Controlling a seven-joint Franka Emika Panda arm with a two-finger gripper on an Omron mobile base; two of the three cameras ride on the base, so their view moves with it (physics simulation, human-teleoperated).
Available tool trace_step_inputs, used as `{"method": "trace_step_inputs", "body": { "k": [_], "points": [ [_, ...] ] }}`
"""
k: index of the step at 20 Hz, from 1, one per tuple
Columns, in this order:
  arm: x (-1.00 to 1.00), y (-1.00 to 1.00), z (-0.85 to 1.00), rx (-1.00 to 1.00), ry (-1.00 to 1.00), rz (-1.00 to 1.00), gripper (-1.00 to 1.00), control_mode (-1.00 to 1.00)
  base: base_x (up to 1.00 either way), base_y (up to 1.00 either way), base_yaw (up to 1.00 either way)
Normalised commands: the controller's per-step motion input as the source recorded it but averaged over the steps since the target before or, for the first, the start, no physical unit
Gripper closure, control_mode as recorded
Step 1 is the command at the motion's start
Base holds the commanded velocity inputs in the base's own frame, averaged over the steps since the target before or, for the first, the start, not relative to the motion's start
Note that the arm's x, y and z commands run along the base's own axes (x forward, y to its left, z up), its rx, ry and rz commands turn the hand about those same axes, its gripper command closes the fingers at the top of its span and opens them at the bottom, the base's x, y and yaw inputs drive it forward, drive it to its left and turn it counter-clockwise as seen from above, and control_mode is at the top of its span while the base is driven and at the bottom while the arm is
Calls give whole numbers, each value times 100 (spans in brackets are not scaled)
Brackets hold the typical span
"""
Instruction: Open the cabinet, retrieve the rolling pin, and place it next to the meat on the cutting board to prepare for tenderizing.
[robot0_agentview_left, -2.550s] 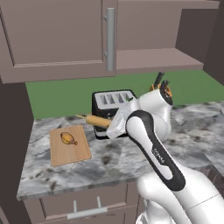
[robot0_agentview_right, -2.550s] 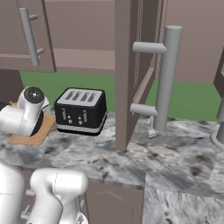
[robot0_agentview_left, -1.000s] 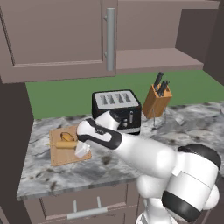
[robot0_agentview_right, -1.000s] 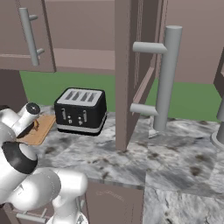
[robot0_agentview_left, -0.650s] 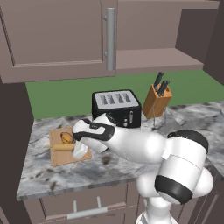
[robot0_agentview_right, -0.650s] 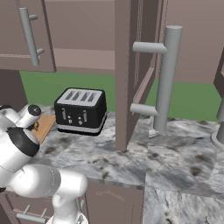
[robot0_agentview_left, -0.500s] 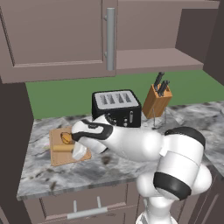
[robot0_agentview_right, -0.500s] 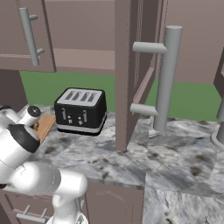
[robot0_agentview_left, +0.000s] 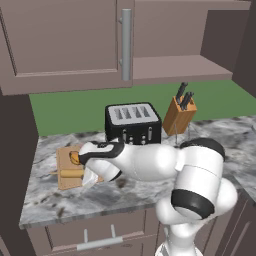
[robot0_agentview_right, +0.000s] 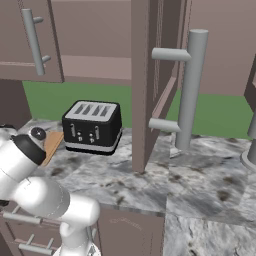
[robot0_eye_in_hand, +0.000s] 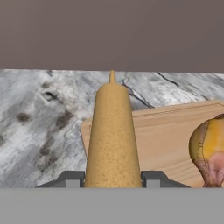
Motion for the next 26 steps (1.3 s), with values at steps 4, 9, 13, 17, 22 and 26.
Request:
{"method": "trace_step_inputs", "body": {
  "k": [4,9,13,17,22,26],
  "points": [
    [19,0,-4,0,0,0,100,-100,0,0,0],
    [25,0,-6,0,0,0,-100,-100,0,0,0],
    [12,0,-5,0,0,0,-100,-100,0,0,0],
    [0,0,-1,0,0,0,-100,-100,0,0,0],
    [-19,0,24,2,-3,0,-100,-100,0,0,0],
    [-18,0,44,3,-1,0,-100,-100,0,0,0]
  ]
}}
